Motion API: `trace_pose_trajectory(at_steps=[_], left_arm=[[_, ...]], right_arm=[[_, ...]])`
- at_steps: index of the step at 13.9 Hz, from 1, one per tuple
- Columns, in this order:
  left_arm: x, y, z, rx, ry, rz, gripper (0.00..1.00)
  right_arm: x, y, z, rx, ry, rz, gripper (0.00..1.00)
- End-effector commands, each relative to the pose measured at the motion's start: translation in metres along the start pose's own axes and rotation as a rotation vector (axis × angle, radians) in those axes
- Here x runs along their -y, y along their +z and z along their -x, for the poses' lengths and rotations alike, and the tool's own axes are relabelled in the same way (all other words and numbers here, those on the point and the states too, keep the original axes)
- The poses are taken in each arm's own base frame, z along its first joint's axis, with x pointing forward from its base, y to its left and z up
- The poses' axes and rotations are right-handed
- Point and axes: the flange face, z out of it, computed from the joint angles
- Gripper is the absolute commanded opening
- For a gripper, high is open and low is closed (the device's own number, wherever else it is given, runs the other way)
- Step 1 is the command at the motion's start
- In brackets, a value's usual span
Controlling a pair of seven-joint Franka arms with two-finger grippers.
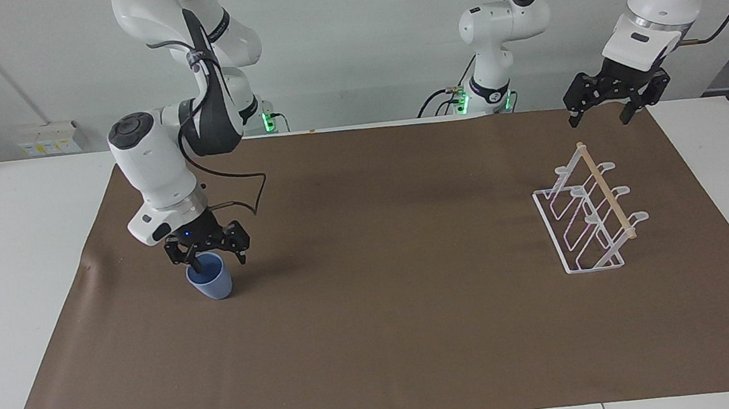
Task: Hang cup on cup holder
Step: 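Reach the right gripper down to the light-blue cup and grasp its rim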
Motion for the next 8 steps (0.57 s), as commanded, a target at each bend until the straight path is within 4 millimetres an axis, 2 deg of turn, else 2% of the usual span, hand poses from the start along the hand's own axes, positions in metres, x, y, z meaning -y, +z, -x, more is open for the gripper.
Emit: trace_pose_trajectory(at_steps=[1, 2, 4, 8], left_arm=[[0.002, -0.001, 0.010, 0.005, 0.000, 0.008, 1.00], [0.002, -0.001, 0.010, 0.005, -0.001, 0.008, 1.00], [0.002, -0.001, 0.010, 0.005, -0.001, 0.008, 1.00], [0.002, -0.001, 0.010, 0.003, 0.001, 0.007, 1.00]], right_arm=[[0.000, 0.028, 0.010, -0.011, -0.001, -0.017, 0.99], [-0.002, 0.035, 0.016, -0.006, 0.001, -0.015, 0.97], [-0.002, 0.036, 0.018, 0.010, -0.009, -0.012, 0.77], [-0.005, 0.032, 0.021, 0.065, -0.018, -0.004, 0.06]])
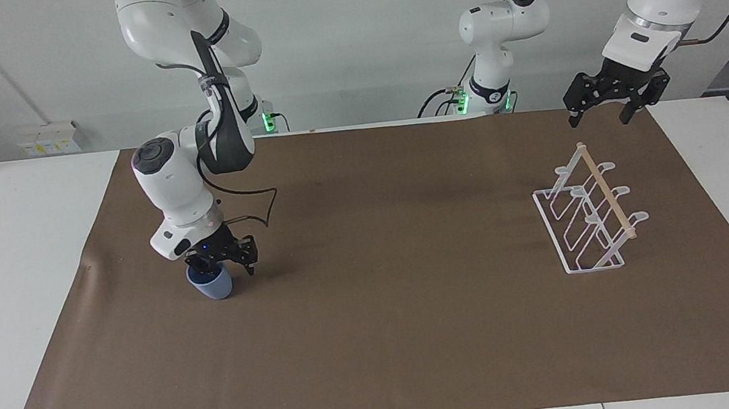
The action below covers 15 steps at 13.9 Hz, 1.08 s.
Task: Hang cup on cup holder
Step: 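Lift the cup with the right gripper and tip it sideways toward the rack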
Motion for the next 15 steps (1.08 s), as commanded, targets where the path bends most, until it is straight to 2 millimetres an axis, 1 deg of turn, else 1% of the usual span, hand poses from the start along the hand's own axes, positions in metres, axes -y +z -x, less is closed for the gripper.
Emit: trace_pose_trajectory(at_steps=[1, 3, 7, 9, 10, 11, 12, 14, 15], left_arm=[[0.001, -0.002, 0.010, 0.002, 0.001, 0.007, 1.00], [0.001, -0.002, 0.010, 0.002, 0.001, 0.007, 1.00], [0.002, -0.001, 0.010, 0.004, -0.001, 0.008, 1.00], [0.001, -0.002, 0.010, 0.002, 0.001, 0.007, 1.00], [0.002, -0.002, 0.010, 0.002, -0.001, 0.007, 1.00], [0.001, -0.002, 0.010, 0.002, 0.001, 0.007, 1.00], [0.001, -0.002, 0.010, 0.002, 0.001, 0.007, 1.00], [0.002, -0.001, 0.010, 0.004, -0.001, 0.008, 1.00], [0.002, -0.001, 0.010, 0.004, -0.001, 0.008, 1.00]], right_arm=[[-0.008, -0.014, 0.003, 0.025, -0.015, 0.003, 0.00], [-0.010, -0.032, -0.002, 0.039, -0.035, 0.005, 0.00], [-0.007, -0.078, -0.015, 0.078, -0.045, 0.003, 0.00], [0.004, -0.102, -0.017, 0.082, -0.059, -0.006, 0.00], [0.014, -0.114, -0.016, 0.080, -0.075, -0.013, 0.00], [0.030, -0.125, -0.017, 0.068, -0.094, -0.045, 0.00], [0.052, -0.145, -0.019, 0.036, -0.082, -0.141, 0.00], [0.072, -0.168, -0.026, 0.003, -0.012, -0.340, 0.00], [0.083, -0.179, -0.029, -0.012, 0.004, -0.413, 0.00]])
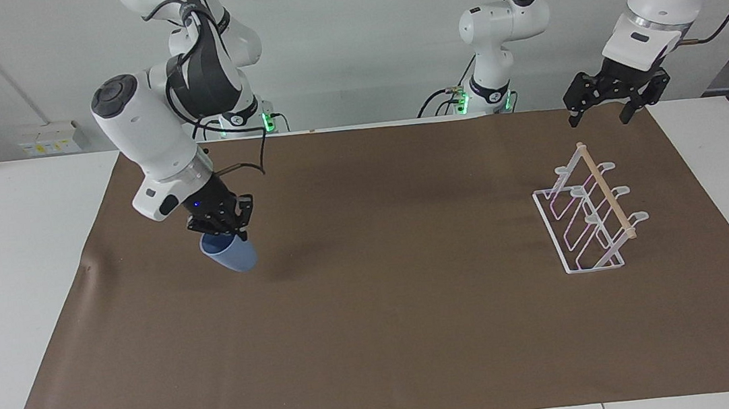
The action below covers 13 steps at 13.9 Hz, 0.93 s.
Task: Hang cup on cup holder
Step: 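Lift the cup with the right gripper and tip it sideways toward the rack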
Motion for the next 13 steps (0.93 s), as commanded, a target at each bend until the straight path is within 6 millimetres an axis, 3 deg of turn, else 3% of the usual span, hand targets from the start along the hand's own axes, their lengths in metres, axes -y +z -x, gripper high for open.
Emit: trace_pose_trajectory(at_steps=[1, 5, 9, 13], left_arm=[[0.001, 0.000, 0.009, 0.004, 0.001, 0.008, 1.00], [0.001, -0.001, 0.010, 0.002, 0.001, 0.007, 1.00], [0.002, 0.000, 0.010, 0.004, 0.001, 0.008, 1.00], [0.001, -0.001, 0.010, 0.002, 0.001, 0.007, 1.00]], right_arm=[[0.034, -0.022, -0.006, -0.030, 0.000, -0.186, 0.00], [0.089, -0.038, -0.006, -0.090, 0.007, -0.522, 0.00], [0.165, -0.023, 0.003, -0.198, 0.100, -0.713, 0.00], [0.222, -0.009, 0.021, -0.250, 0.174, -0.769, 0.00]])
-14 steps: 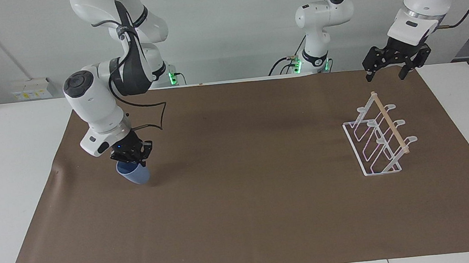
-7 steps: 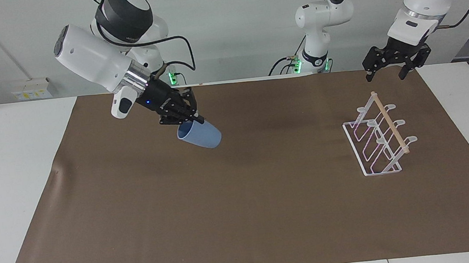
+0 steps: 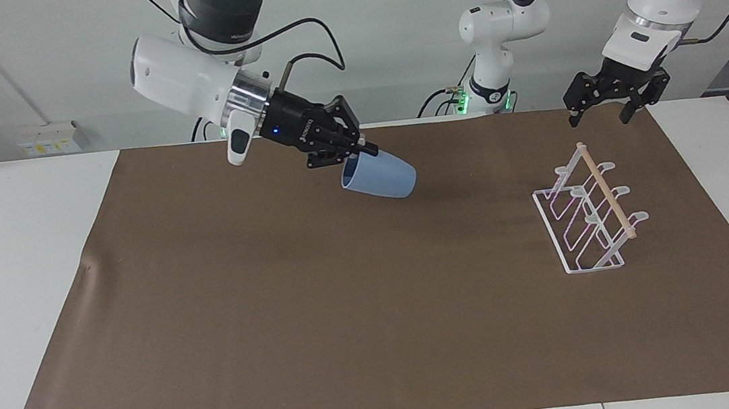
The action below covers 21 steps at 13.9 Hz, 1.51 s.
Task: Hang cup on cup holder
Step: 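Lift the cup with the right gripper and tip it sideways toward the rack, then carry the cup toward the rack while the left gripper opens and approaches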
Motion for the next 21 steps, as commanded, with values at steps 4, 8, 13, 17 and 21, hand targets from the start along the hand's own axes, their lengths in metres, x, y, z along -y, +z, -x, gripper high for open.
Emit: trace_pose_trajectory(at_steps=[4, 8, 13, 17, 21], left_arm=[[-0.006, -0.001, 0.014, 0.021, 0.008, 0.007, 1.00], [-0.003, -0.001, 0.020, 0.051, -0.123, 0.051, 1.00], [0.000, 0.001, 0.023, 0.183, -0.783, 0.287, 1.00], [0.017, 0.000, 0.025, 0.297, -1.207, 0.442, 1.00], [0.011, 0.010, 0.024, 0.402, -1.555, 0.596, 1.00]], right_arm=[[0.029, 0.045, 0.048, -0.126, 0.123, -0.060, 0.00], [0.035, 0.054, 0.062, -0.126, 0.145, -0.057, 0.00], [0.043, 0.069, 0.082, -0.106, 0.202, -0.058, 0.00], [0.038, 0.069, 0.089, -0.101, 0.200, -0.042, 0.00], [0.035, 0.070, 0.093, -0.096, 0.199, -0.035, 0.00]])
